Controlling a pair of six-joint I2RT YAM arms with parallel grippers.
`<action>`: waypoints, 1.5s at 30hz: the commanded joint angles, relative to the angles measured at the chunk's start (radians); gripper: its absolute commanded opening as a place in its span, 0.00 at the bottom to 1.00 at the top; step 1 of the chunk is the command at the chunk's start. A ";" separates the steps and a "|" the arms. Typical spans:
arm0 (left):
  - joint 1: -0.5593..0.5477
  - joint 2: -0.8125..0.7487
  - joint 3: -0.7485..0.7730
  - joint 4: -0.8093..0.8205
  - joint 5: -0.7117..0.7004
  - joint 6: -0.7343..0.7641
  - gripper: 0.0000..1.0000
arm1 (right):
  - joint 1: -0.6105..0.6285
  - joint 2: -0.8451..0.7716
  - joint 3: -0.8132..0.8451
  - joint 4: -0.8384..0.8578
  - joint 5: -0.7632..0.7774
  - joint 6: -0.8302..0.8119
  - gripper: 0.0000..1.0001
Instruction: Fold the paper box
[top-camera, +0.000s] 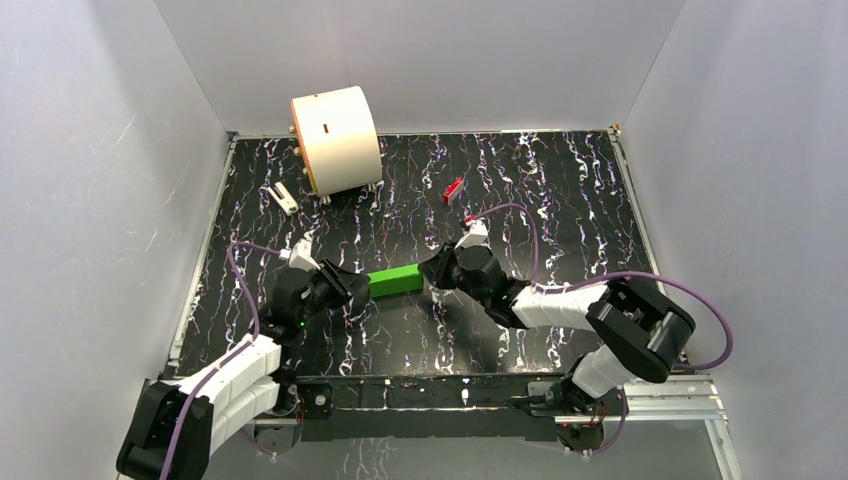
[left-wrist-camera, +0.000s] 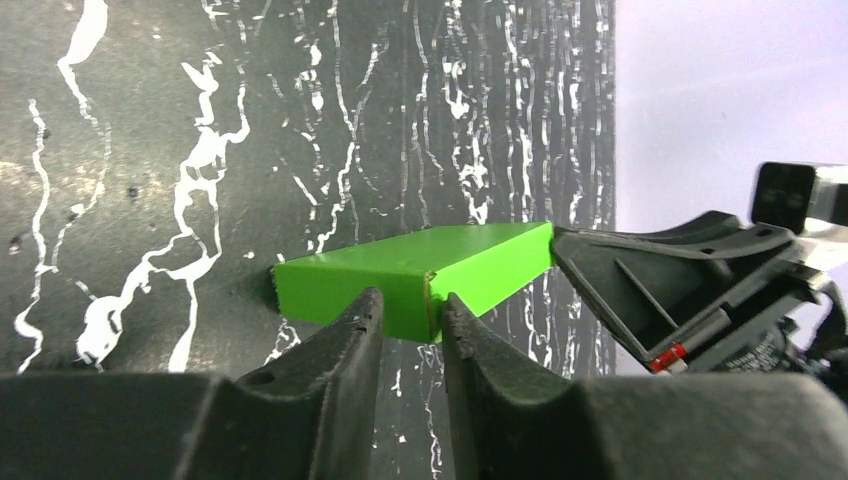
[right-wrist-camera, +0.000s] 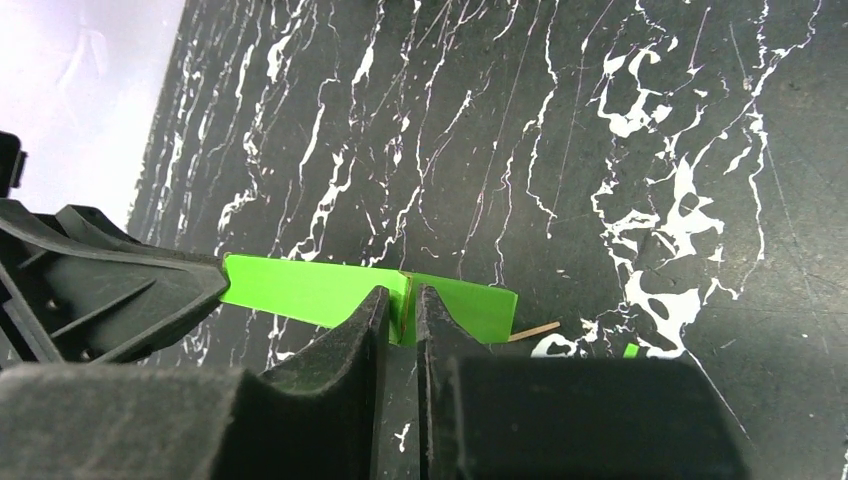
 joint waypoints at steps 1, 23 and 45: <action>-0.011 -0.004 0.043 -0.214 -0.017 0.052 0.32 | 0.038 0.017 0.016 -0.350 -0.042 -0.093 0.22; -0.011 0.069 0.573 -0.683 0.050 0.563 0.60 | -0.015 -0.312 0.192 -0.502 0.088 -0.319 0.86; -0.254 0.499 0.924 -0.927 0.153 1.231 0.71 | -0.019 -0.794 -0.042 -0.553 0.231 -0.531 0.99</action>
